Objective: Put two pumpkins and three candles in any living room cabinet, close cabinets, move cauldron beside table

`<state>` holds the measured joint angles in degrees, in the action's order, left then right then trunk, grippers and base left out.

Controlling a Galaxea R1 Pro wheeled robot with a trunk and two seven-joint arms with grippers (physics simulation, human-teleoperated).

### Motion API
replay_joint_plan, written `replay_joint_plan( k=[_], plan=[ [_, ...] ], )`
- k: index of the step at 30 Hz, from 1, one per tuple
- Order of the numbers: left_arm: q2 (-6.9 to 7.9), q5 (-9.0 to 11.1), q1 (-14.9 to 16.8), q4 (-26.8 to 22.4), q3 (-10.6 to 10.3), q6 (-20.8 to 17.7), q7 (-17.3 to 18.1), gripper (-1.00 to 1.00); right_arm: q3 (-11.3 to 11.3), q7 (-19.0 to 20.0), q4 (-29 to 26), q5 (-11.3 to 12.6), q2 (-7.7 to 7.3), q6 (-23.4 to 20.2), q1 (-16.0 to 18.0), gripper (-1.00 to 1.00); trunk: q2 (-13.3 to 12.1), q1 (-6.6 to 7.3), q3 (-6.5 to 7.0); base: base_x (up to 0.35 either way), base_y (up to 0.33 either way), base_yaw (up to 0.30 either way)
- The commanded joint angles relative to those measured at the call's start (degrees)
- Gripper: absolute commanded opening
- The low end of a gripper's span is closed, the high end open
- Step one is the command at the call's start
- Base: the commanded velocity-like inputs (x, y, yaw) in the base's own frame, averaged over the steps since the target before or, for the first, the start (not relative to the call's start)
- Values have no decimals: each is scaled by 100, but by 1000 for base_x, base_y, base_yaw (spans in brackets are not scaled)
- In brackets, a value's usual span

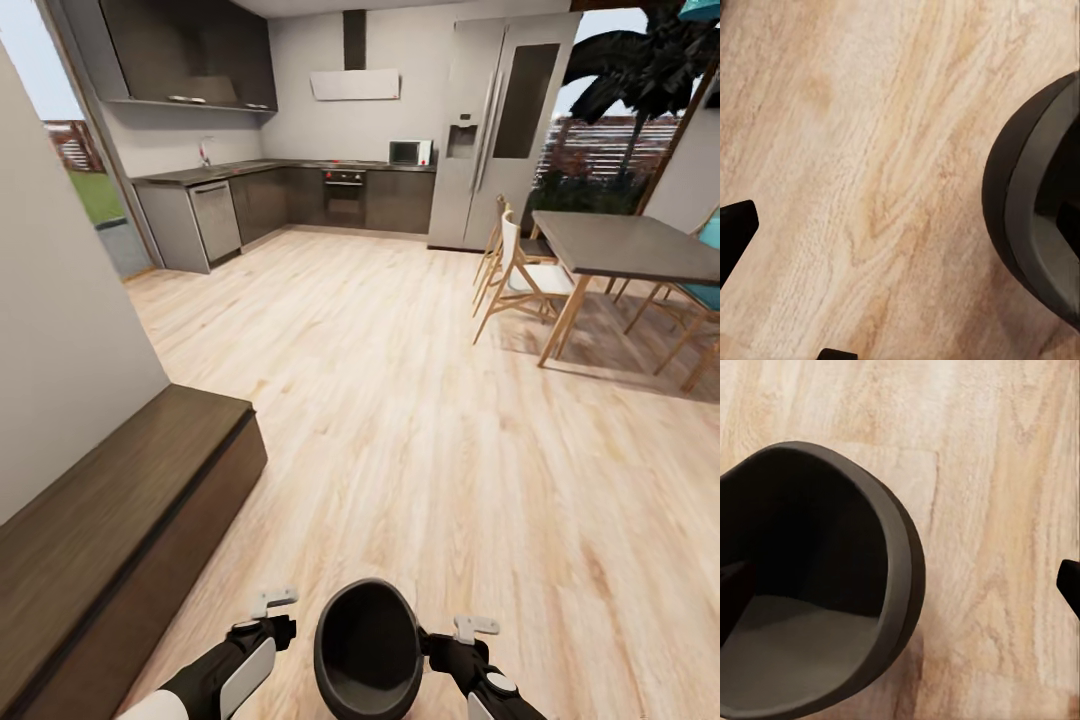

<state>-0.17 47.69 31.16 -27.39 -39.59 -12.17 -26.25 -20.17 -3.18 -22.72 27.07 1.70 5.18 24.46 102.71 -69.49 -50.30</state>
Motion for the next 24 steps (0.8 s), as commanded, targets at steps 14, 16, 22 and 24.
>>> replay_joint_plan(
  k=[14, 16, 22, 24],
  plan=[
    [8, 30, 4, -13, -40, -14, -47, 100, -48, -33, 5, 52, -3, 27, 6, 100, 2, 0, -4, 64, -51, -40],
    [8, 30, 4, -12, -40, -14, -47, 100, -48, -32, 5, 52, -3, 27, 6, 100, 2, 0, -4, 9, -6, 0],
    [8, 30, 4, -12, -40, -14, -47, 100, -48, -33, -1, 46, -3, 27, 6, 100, 2, 0, -4, 2, -2, 0],
    [8, 30, 4, -12, -40, -15, -47, 100, -48, -33, -3, 49, -1, 19, 6, 100, 2, 0, -4, 0, 0, 0]
  ],
)
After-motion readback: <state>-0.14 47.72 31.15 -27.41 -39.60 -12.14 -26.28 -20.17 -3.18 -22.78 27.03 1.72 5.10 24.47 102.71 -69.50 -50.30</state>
